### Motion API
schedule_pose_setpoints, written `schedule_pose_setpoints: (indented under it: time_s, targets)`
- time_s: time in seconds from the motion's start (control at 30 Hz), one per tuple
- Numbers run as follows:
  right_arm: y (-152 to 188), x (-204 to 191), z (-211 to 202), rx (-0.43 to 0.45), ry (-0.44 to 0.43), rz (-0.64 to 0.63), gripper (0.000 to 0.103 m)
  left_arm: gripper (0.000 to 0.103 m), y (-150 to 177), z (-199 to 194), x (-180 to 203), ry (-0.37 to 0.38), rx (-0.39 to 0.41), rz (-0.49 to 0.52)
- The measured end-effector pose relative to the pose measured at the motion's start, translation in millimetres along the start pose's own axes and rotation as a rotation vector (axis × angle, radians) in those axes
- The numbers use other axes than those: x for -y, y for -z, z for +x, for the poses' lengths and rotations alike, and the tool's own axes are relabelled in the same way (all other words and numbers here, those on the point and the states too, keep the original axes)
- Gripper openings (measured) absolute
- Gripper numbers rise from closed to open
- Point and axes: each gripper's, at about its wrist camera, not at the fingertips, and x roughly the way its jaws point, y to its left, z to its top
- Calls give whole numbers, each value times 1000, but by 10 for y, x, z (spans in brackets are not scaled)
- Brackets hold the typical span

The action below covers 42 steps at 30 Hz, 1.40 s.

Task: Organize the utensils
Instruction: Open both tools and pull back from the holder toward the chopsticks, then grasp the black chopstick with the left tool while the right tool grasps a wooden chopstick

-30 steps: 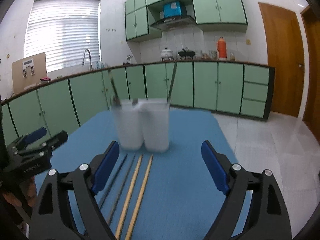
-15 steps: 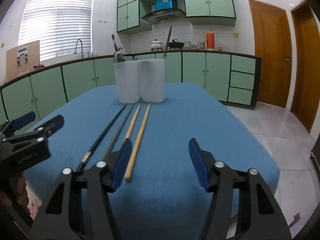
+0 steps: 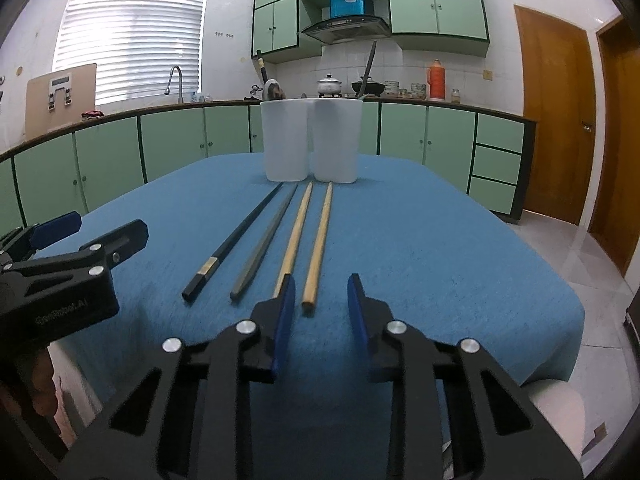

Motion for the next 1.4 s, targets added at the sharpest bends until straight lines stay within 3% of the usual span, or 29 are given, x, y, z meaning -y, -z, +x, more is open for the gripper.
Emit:
schedule_pose_setpoints:
  time_s: [0.5, 0.63, 1.17, 1.4]
  targets:
    - [84, -78, 130, 83, 59, -44, 15, 94, 8, -2, 15, 13, -5, -15]
    - [99, -85, 137, 96, 53, -48, 6, 94, 15, -12, 34, 19, -7, -13]
    - [72, 244, -141, 114, 63, 21, 6, 93, 54, -16, 345, 97, -17, -6]
    - [98, 298, -175, 116, 50, 31, 6, 76, 108, 91, 495, 105, -52, 23]
